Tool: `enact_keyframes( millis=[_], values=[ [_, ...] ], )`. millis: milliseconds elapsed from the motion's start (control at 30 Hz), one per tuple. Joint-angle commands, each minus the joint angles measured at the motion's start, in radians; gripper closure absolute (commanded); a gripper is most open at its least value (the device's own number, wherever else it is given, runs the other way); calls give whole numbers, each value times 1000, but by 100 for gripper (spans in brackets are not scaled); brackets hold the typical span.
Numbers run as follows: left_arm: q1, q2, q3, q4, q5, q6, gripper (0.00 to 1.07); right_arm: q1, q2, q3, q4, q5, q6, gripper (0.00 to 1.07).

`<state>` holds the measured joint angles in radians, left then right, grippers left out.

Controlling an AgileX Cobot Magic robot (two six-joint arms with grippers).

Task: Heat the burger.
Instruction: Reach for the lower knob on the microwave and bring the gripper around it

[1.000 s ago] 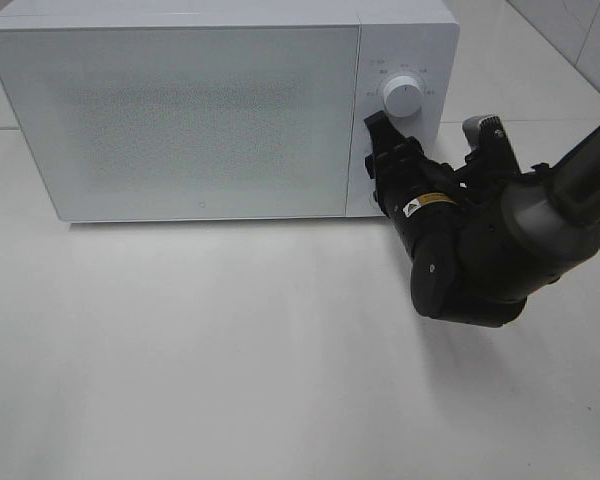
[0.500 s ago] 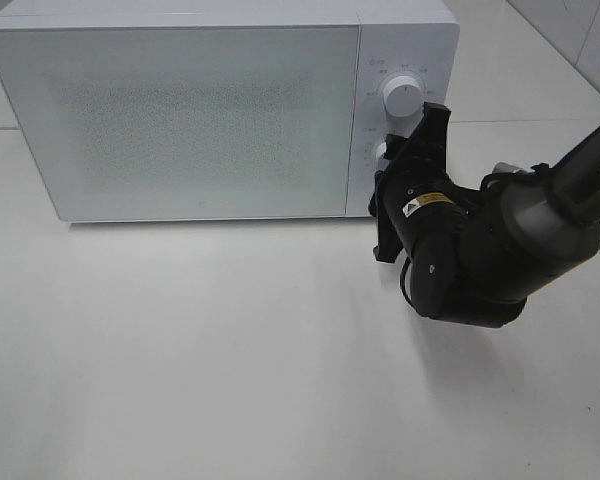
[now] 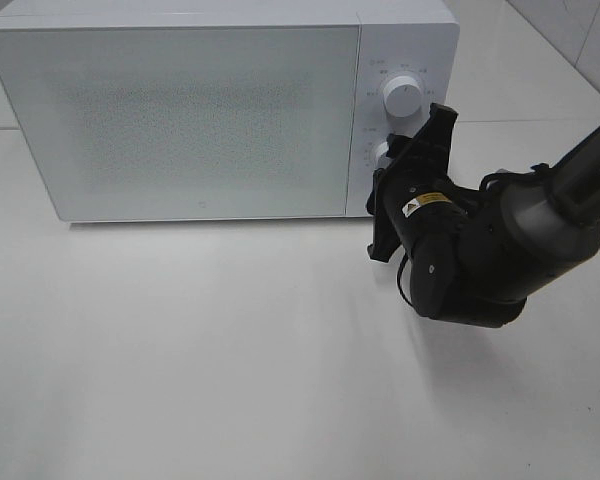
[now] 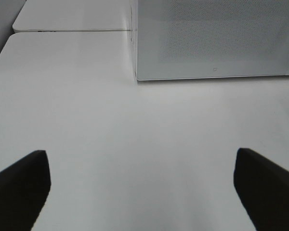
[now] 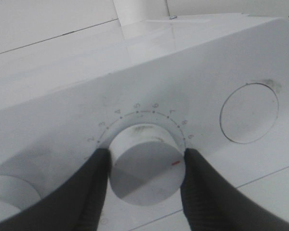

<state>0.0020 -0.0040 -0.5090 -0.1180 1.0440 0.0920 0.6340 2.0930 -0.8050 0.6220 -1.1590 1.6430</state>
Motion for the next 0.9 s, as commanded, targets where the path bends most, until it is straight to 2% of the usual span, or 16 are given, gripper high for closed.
enact_keyframes(
  millis=[33, 367, 533, 767, 833, 867, 900],
  values=[
    [5, -22, 4, -3, -7, -7, 9, 7, -18, -54, -223, -230, -39, 107],
    [5, -22, 4, -3, -7, -7, 9, 7, -18, -54, -184, -230, -98, 107],
    [5, -22, 4, -3, -7, -7, 9, 7, -18, -54, -138, -226, -133, 104],
    [5, -22, 4, -3, -7, -7, 9, 7, -18, -54, -50, -218, -183, 93],
    [5, -22, 4, -3, -7, -7, 9, 7, -18, -54, -15, -216, -190, 85],
    [5, -22, 4, -3, -7, -7, 9, 7, -18, -54, -15, -216, -190, 85],
    [5, -22, 4, -3, -7, -7, 9, 7, -18, -54, 4, -202, -201, 80]
  ],
)
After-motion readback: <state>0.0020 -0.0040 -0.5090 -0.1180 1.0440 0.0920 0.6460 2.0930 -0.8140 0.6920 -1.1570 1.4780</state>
